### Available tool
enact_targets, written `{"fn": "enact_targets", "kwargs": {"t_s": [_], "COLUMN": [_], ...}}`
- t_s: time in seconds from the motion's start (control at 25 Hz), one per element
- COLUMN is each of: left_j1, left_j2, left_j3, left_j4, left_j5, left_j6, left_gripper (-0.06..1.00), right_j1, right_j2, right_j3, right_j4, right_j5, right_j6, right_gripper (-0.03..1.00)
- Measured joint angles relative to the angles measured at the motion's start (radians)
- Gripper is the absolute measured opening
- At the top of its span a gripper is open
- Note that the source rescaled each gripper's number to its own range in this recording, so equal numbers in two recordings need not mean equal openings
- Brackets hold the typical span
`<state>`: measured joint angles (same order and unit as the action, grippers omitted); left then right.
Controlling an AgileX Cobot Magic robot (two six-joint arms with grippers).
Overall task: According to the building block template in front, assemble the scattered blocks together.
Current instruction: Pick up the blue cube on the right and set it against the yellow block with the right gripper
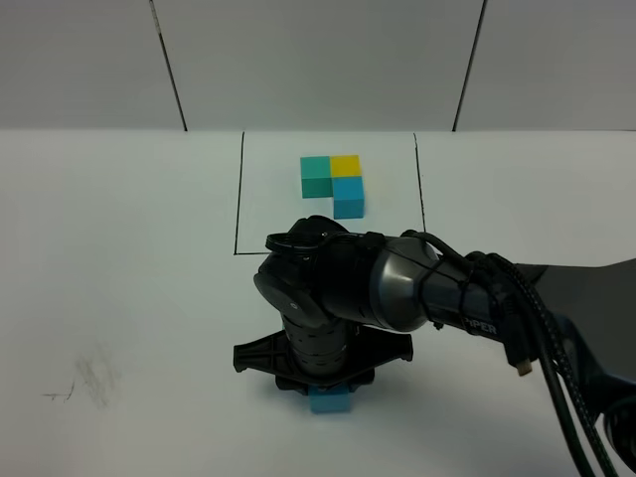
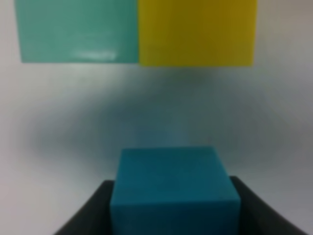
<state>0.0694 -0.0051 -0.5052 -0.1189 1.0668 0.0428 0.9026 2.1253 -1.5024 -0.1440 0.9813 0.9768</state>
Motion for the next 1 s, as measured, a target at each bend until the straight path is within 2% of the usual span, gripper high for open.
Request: {"fn": "enact_targets", "kwargs": {"t_s": [0.56, 1.0], "left_j1": [0.000, 0.000], "left_j2": [0.000, 0.000], "left_j3": [0.000, 0.000], "left_j4": [0.000, 0.000], "left_j5": [0.000, 0.000], "left_j6": [0.000, 0.000], "left_gripper": [0.59, 0.59], "right_j1": [-0.070, -0.071], "right_j2": [0.039, 0.041], "right_j3": [-0.042, -0.042], "right_j4": [0.010, 0.031], "right_j5": [0.024, -0.029], "right_j6": [-0.028, -0.057], "right_gripper": [0.03, 0.03]}}
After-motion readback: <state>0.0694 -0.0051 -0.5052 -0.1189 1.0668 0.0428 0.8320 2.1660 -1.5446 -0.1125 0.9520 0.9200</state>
